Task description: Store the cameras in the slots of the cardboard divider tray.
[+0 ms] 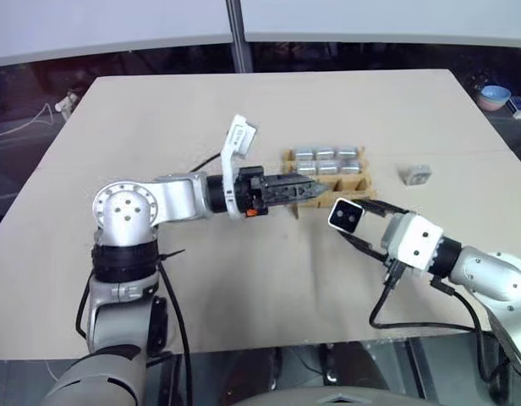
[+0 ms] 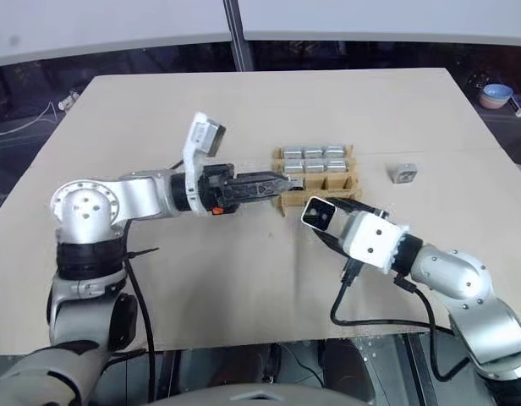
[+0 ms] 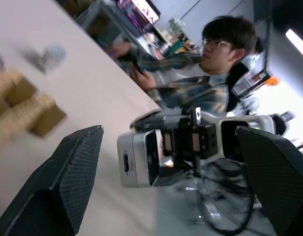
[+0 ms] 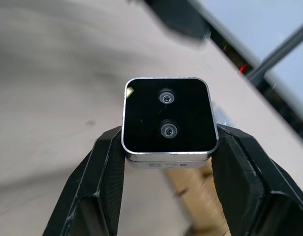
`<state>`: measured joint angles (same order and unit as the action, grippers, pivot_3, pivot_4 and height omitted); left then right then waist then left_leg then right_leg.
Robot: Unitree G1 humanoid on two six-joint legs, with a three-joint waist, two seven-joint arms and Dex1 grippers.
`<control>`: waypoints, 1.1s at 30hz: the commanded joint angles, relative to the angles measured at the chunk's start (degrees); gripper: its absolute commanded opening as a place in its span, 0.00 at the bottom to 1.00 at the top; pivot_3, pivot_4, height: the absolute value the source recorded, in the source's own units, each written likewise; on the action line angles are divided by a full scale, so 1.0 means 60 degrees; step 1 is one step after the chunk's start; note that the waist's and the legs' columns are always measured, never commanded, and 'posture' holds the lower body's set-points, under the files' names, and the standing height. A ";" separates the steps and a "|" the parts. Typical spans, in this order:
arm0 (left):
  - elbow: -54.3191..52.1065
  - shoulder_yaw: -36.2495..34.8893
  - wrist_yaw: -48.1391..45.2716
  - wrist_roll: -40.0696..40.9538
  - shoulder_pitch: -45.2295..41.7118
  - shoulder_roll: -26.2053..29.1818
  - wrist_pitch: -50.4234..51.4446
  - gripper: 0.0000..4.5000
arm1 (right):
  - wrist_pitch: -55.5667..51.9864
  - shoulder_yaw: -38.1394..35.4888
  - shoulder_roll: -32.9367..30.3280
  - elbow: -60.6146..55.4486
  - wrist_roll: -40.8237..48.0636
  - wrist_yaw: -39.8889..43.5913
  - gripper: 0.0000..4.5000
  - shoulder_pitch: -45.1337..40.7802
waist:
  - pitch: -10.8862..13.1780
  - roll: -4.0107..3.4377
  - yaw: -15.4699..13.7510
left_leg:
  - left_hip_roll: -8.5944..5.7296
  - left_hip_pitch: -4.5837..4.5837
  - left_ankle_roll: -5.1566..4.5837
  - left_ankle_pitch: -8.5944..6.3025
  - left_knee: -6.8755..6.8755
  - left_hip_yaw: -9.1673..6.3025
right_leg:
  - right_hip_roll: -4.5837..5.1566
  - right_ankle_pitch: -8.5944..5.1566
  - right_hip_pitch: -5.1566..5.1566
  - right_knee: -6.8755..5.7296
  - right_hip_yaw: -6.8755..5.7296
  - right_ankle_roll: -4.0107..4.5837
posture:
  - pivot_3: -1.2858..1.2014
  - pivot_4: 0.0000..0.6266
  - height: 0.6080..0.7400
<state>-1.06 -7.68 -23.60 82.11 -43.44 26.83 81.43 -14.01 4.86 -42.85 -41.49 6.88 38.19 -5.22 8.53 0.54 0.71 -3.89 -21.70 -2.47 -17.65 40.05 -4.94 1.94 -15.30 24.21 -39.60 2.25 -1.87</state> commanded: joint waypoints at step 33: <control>0.3098 0.4229 -0.6163 -0.7930 -0.2576 0.0172 -0.7674 0.16 | -0.2430 -0.4397 0.2021 -0.2884 0.3431 -0.0880 0.99 0.3214 | 0.0012 0.0004 -0.0349 | -0.0012 -0.0029 0.0011 -0.0002 -0.0014 -0.0038 | 0.0014 0.0003 -0.0018 0.0085 -0.0046 0.0003 | 0.52 0.24 1.00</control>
<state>15.49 16.00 -56.86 38.44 -57.86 28.78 41.65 -29.41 -18.38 -30.93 -55.63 25.41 33.19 14.06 8.60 0.56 -1.38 -3.97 -21.85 -2.42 -17.66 39.95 -5.20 2.03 -15.27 24.01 -38.98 1.92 -1.87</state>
